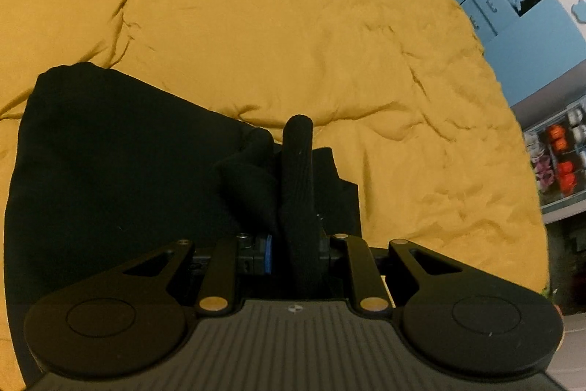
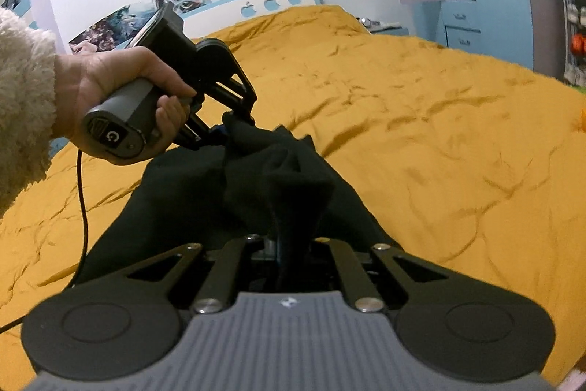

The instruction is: Fold small clothes

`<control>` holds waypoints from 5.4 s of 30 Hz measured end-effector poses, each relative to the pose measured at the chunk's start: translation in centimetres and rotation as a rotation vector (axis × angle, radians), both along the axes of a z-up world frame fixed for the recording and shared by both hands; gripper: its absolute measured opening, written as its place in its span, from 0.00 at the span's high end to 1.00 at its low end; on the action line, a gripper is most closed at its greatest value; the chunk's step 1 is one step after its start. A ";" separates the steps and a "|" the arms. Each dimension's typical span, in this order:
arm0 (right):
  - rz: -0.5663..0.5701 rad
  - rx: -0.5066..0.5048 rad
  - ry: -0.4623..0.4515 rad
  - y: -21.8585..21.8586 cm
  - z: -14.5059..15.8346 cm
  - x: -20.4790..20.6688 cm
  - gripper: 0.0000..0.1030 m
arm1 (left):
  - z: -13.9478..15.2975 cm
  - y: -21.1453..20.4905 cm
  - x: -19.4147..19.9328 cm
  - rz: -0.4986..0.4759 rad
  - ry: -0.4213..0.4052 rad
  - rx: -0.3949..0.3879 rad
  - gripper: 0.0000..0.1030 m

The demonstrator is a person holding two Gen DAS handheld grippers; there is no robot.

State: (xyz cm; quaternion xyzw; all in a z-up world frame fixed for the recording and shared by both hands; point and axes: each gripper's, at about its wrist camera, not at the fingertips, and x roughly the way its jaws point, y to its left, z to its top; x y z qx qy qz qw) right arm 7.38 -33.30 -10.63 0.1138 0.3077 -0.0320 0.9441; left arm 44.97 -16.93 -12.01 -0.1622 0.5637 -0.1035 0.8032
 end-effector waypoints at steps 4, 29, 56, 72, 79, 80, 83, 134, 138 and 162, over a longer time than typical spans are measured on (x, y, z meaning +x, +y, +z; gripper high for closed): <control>-0.007 0.024 0.005 -0.6 -0.2 -0.3 1.00 | 0.2 -0.9 0.0 -0.019 -0.002 0.043 0.79; 0.081 0.197 -0.135 -10.6 3.9 6.0 0.54 | 4.9 18.2 -24.6 -0.055 -0.283 -0.340 0.41; 0.082 0.352 0.280 -8.9 -5.3 25.7 0.76 | -3.1 19.4 -26.6 -0.025 -0.204 -0.510 0.39; 0.268 0.385 0.062 -8.0 3.0 0.6 0.71 | 0.6 14.3 -26.2 -0.125 -0.293 -0.471 0.39; 0.145 0.342 0.137 -8.4 0.1 -1.2 0.78 | -2.8 14.7 -27.4 -0.107 -0.245 -0.386 0.42; 0.137 0.379 0.139 -8.9 -0.4 -1.3 0.79 | -3.1 15.2 -27.9 -0.104 -0.254 -0.395 0.45; 0.105 0.400 0.153 -9.7 -1.3 -1.3 0.95 | -4.0 17.1 -29.0 -0.064 -0.247 -0.453 0.51; 0.287 0.391 0.114 -12.9 2.8 13.7 0.24 | -4.9 23.1 -24.5 0.064 -0.104 -0.560 0.31; 0.270 0.523 0.249 -14.3 -1.1 21.6 0.24 | -6.0 22.1 -24.4 0.048 -0.061 -0.558 0.31; 0.287 0.565 0.361 -10.3 -8.3 32.3 0.79 | -5.5 19.0 -24.4 -0.030 -0.073 -0.463 0.15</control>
